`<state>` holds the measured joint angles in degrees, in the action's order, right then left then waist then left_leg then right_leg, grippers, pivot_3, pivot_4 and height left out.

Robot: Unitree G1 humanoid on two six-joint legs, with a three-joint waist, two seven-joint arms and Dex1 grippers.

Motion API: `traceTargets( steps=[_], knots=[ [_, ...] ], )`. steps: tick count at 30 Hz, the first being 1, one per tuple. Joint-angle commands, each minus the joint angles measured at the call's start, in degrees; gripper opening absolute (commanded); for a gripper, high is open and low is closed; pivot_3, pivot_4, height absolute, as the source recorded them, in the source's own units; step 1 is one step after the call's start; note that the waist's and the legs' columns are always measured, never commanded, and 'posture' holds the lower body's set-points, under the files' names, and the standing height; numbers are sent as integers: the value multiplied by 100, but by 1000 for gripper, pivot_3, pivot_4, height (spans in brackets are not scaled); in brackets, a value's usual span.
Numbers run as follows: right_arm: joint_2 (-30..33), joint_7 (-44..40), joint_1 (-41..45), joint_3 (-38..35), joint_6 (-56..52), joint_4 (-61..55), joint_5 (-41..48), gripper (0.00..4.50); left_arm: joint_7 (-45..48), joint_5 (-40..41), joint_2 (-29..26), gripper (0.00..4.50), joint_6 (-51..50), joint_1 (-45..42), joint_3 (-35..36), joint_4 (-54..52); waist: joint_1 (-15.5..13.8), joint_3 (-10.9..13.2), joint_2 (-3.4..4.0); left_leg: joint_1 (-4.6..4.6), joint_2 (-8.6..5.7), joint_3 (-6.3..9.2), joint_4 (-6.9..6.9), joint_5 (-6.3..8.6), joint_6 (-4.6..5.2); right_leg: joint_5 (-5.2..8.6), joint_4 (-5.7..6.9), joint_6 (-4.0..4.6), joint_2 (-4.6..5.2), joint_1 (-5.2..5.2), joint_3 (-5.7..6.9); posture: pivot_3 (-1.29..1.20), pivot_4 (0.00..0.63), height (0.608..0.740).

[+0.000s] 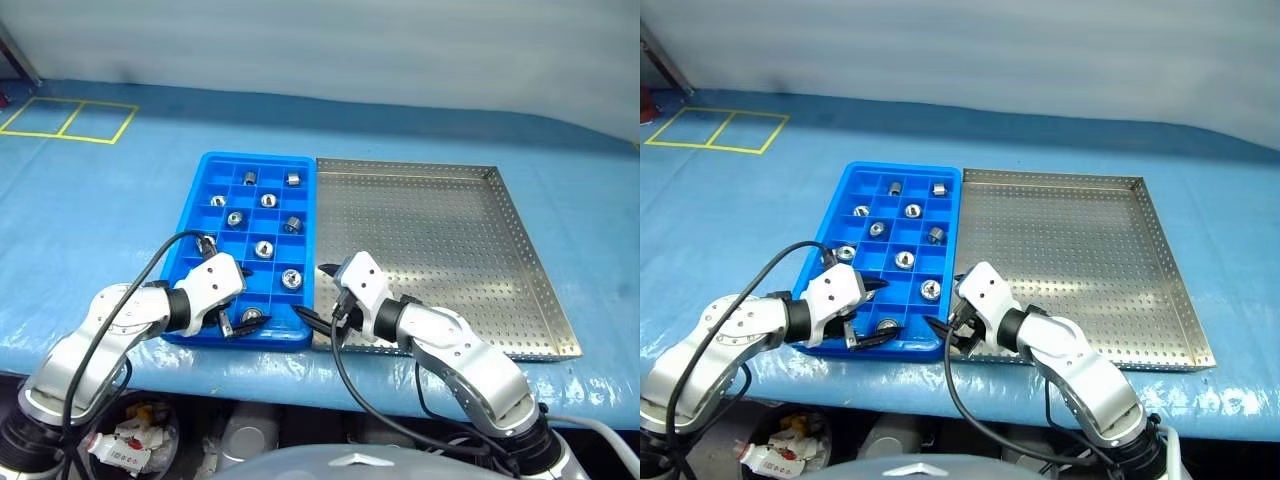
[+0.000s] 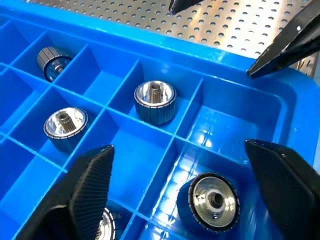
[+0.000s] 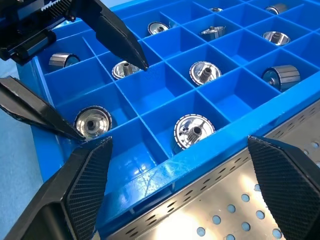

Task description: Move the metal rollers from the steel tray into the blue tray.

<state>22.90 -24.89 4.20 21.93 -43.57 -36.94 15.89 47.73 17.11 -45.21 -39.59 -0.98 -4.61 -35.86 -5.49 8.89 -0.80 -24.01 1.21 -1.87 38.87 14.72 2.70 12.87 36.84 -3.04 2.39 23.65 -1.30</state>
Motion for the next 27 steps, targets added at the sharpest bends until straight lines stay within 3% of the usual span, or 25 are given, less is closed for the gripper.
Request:
traceTargets(
  steps=[1, 6, 14, 27],
  knots=[
    [12, 33, -8, -84, 4, -280, 1, 4500, 50, 402, 97, 4467, 154, 73, 482, -126, 1, 0, 0, 0, 0, 2, 1, -1, -1, 0, 1, 0, 0, 0, 2, 249, 150, 740],
    [37, 27, -16, -116, -28, -313, 26, 4500, -141, 571, 269, 4467, 278, 136, 893, -25, 3, 1, 2, 9, 4, 11, 1, -4, -7, 12, 3, -13, -1, 3, 11, 253, 150, 740],
    [174, 67, -205, -399, -95, -443, 81, 4500, -761, 725, 1003, 4467, 604, 306, 1533, 256, -13, 1, 0, 7, -4, 19, 1, -4, -7, 1, 0, 3, 5, -6, 19, 260, 150, 740],
    [243, 95, -353, -559, -174, -522, 94, 4500, -701, 786, 826, 4467, 549, 561, 1470, 195, -15, 2, 2, 9, -4, 24, 1, -5, -8, 3, 0, 5, 8, -3, 24, 263, 150, 740]
  ],
)
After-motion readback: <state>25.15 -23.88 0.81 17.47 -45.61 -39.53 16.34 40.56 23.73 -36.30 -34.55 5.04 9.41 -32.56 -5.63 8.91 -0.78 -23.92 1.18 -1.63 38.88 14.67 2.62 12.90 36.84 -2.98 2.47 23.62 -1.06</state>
